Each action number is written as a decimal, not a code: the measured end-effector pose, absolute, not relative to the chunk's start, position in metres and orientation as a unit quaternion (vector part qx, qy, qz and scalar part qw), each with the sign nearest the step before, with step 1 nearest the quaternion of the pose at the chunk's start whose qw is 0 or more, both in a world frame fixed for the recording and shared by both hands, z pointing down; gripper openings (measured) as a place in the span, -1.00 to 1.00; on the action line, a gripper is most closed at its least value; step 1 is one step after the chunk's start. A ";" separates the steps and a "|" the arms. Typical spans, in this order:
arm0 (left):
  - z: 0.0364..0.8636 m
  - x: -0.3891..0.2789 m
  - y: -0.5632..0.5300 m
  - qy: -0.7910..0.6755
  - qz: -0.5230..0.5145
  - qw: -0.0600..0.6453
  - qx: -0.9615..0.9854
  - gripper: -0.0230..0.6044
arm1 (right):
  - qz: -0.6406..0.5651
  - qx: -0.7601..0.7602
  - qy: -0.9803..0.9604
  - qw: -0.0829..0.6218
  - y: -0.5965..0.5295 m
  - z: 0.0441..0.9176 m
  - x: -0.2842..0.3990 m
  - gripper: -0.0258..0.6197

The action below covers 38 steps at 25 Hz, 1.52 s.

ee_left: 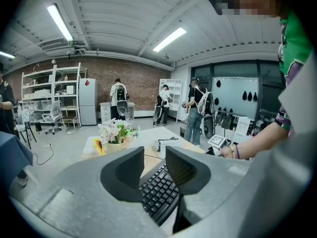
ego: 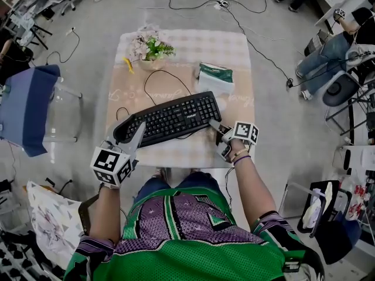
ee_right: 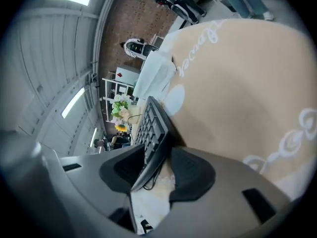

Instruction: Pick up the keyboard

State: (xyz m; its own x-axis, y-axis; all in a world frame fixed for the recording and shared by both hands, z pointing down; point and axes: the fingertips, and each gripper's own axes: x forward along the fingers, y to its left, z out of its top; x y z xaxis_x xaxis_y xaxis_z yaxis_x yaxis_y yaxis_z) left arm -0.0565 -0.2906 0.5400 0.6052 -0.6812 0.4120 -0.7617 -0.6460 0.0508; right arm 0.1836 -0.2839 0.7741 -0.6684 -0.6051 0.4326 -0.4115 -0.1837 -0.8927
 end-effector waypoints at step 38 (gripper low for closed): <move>0.521 -0.089 -0.286 -0.399 0.140 0.104 0.900 -0.51 | -0.543 -0.466 0.693 0.091 -0.302 0.679 0.170 -0.71</move>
State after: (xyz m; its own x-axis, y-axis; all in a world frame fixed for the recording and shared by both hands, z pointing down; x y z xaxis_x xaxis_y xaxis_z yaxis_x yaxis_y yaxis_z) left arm -0.0890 -0.2859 0.5209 0.6425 -0.6888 0.3357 -0.7473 -0.6602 0.0757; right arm 0.1700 -0.3025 0.6788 -0.5496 -0.7443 0.3795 -0.5464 -0.0234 -0.8372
